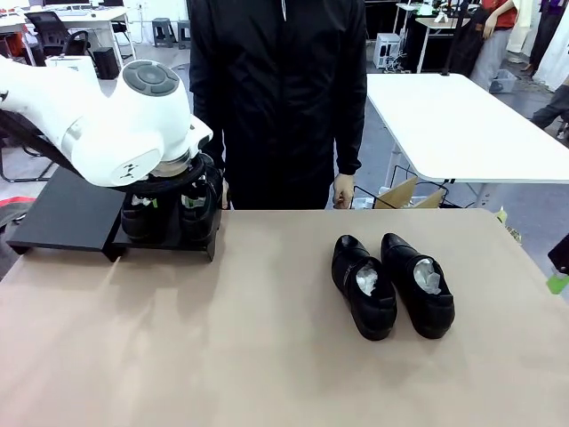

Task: Organize the shoes by placing them on the stand.
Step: Place the Shoe from the middle of the table onto the Shoes Stand, then pick up one Shoe and place it in the middle of the table.

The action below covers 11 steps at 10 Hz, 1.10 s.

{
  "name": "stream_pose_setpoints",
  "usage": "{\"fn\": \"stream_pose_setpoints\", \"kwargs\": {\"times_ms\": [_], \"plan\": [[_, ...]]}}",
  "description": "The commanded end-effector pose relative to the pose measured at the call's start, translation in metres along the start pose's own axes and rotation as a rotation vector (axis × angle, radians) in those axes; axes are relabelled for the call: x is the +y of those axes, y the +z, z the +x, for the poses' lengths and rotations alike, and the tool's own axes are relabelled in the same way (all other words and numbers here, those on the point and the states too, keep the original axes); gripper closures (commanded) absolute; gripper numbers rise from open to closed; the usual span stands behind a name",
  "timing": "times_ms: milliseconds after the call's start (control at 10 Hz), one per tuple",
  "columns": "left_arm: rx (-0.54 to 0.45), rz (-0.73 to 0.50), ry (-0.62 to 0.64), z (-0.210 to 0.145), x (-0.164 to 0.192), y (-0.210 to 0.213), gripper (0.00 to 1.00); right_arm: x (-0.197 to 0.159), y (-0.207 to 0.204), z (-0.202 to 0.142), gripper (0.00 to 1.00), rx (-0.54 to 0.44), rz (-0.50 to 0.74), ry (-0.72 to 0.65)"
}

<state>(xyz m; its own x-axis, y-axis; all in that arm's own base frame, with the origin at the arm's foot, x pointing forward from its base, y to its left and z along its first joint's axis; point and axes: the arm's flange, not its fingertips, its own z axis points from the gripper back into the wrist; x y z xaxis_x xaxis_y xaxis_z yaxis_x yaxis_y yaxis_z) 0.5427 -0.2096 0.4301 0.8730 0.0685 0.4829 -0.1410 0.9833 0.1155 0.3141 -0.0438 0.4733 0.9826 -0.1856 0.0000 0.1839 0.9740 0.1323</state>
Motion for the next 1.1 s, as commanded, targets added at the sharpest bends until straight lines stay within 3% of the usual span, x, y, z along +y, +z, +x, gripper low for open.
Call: {"fn": "stream_pose_setpoints", "kwargs": {"times_ms": [0, 200, 300, 1000], "plan": [[-0.024, 0.025, 0.011, -0.002, 0.000, 0.015, 0.00, -0.001, 0.001, 0.000, 0.00, -0.002, -0.002, 0.002], [0.054, -0.020, 0.022, -0.004, 0.005, 0.032, 0.00, -0.001, 0.001, 0.000, 0.00, -0.002, -0.002, 0.002], [-0.005, -0.002, 0.008, 0.001, -0.001, 0.014, 0.00, -0.001, 0.001, 0.000, 0.00, -0.002, -0.002, 0.002], [-0.005, -0.002, 0.008, 0.001, -0.001, 0.014, 0.00, -0.001, 0.001, 0.000, 0.00, -0.002, -0.002, 0.002]]}}
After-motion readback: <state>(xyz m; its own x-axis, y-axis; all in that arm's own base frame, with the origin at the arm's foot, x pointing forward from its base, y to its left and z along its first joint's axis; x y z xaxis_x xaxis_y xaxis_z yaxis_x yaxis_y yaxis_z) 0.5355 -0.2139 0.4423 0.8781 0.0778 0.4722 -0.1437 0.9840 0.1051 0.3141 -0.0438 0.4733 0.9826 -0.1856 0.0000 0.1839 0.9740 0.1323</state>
